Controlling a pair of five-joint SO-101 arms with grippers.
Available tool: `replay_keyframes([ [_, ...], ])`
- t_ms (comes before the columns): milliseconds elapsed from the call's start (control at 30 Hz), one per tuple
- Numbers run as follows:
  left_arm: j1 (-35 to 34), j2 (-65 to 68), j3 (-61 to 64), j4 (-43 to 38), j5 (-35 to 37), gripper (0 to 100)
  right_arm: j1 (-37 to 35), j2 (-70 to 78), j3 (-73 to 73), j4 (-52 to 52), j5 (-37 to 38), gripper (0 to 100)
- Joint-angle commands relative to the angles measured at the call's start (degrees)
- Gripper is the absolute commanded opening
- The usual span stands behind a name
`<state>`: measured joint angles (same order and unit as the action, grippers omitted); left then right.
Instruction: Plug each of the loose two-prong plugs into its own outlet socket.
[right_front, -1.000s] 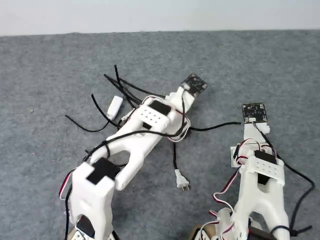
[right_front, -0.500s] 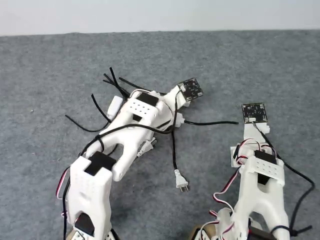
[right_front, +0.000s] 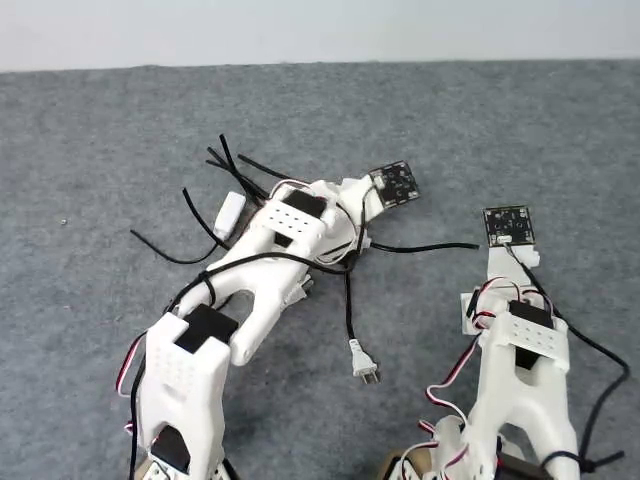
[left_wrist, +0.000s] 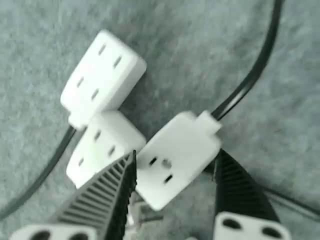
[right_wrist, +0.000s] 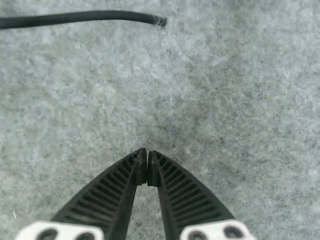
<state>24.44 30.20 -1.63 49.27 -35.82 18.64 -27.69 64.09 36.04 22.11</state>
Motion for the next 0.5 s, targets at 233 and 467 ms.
replay_keyframes([
  [233, -0.53, 10.55, -13.93, 1.32, -0.35, 24, -0.48, -0.48, -1.14, 0.48, 0.62, 0.9],
  [467, -1.05, 22.68, -32.92, 14.24, -4.13, 11, -0.31, -0.57, -1.14, 0.48, 0.62, 0.9],
])
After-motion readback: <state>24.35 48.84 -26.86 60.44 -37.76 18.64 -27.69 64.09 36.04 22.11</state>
